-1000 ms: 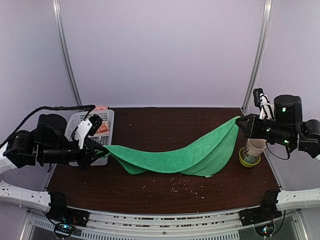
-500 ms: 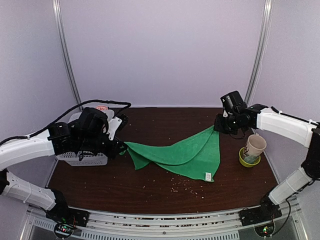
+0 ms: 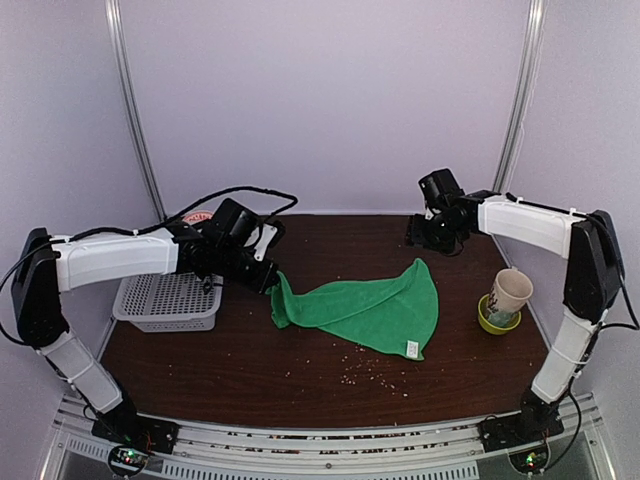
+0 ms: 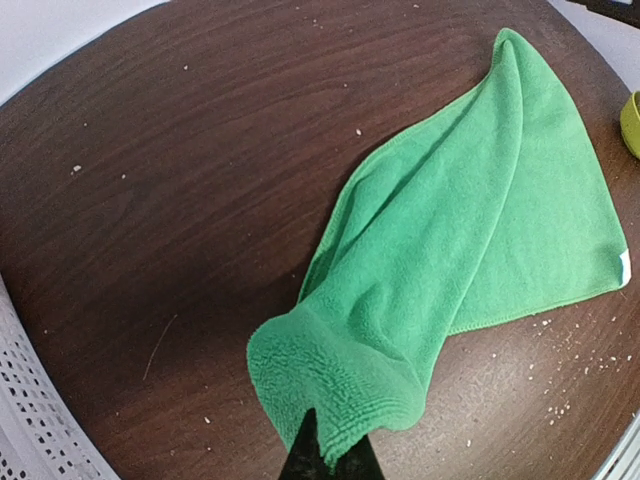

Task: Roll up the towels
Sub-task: Flatten out the towel at the center of the board.

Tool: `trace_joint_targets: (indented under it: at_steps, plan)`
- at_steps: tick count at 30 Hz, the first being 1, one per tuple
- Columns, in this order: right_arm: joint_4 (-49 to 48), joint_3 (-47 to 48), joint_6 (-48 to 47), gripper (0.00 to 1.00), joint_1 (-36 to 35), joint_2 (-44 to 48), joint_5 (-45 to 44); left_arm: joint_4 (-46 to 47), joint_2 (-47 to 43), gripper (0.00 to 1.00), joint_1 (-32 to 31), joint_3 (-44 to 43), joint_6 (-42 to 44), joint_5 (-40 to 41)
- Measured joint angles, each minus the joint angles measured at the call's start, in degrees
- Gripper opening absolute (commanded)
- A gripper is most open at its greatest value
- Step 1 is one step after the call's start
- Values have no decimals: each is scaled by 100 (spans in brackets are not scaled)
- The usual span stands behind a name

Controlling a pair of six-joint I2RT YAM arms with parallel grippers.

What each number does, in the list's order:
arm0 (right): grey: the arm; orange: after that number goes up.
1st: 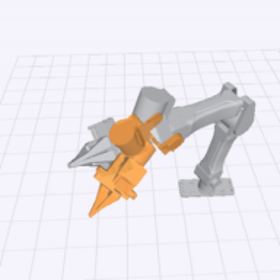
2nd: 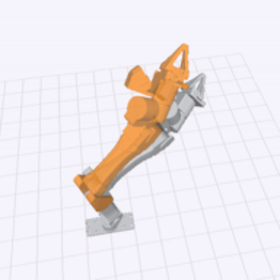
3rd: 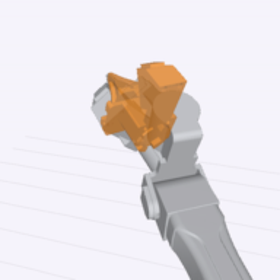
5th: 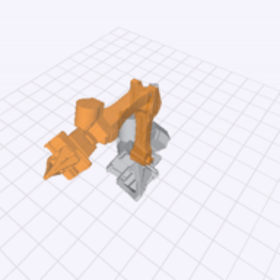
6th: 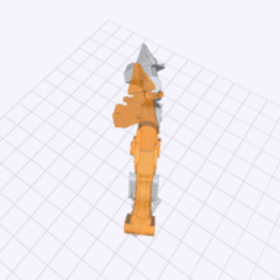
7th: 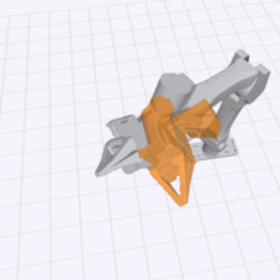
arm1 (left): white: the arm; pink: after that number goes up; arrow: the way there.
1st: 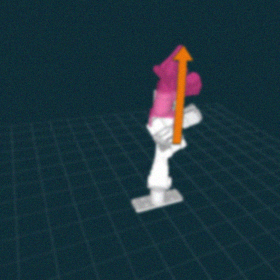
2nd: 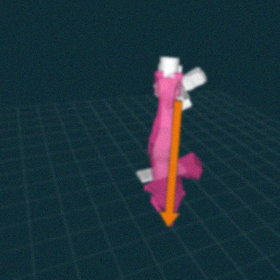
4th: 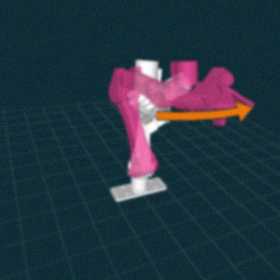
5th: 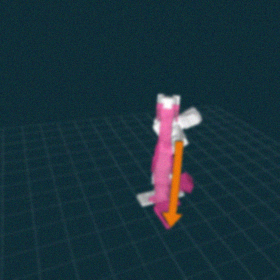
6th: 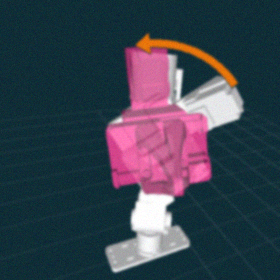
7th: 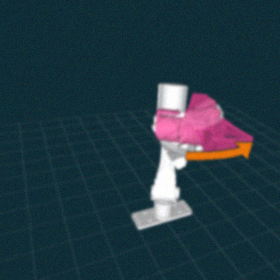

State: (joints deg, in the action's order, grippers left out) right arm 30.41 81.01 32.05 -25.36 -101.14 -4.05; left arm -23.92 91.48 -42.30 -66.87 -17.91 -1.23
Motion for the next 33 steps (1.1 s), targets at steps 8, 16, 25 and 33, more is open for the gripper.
trace_joint_targets:
  at_steps: [8,16,25,33]
  plan:
    - [160,-1360,-186,62,-1010,1665,-247,-48,210,0,24,-376,61,195]
    - [221,-3156,275,53,-2159,2131,-114,-87,232,0,26,-396,59,258]
    - [179,-3491,654,56,-2444,1987,-122,-164,232,0,26,-396,57,251]
    - [144,-3845,894,55,-2581,2044,-74,-192,199,0,26,-358,46,247]
